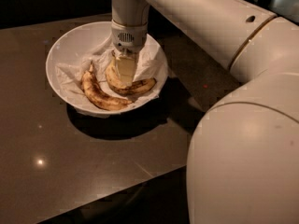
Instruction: Pick banana from white bowl
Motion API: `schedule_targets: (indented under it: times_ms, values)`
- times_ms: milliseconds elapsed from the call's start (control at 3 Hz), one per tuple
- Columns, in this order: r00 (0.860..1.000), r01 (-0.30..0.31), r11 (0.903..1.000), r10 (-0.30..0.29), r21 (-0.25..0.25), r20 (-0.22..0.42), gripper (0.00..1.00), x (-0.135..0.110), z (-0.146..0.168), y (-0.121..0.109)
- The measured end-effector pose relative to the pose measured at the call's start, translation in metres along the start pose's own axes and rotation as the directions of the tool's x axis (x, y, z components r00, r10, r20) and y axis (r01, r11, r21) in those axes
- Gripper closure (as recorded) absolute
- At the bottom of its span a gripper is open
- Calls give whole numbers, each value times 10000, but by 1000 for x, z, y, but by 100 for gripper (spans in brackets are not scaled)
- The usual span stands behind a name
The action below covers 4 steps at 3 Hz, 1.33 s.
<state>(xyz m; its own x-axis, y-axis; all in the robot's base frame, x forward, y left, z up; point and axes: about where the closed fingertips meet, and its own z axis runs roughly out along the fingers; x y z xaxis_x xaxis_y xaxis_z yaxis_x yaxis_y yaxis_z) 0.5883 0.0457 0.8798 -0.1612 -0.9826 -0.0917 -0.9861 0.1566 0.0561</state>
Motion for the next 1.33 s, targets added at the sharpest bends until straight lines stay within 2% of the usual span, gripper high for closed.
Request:
schedule_targets:
  times_ms: [667,1333]
  values:
    - [10000,73,9997,-74,-229,-39,57,-1,8,0]
    - [9998,179,9981,-185,-596,-102,50,-4,23,-6]
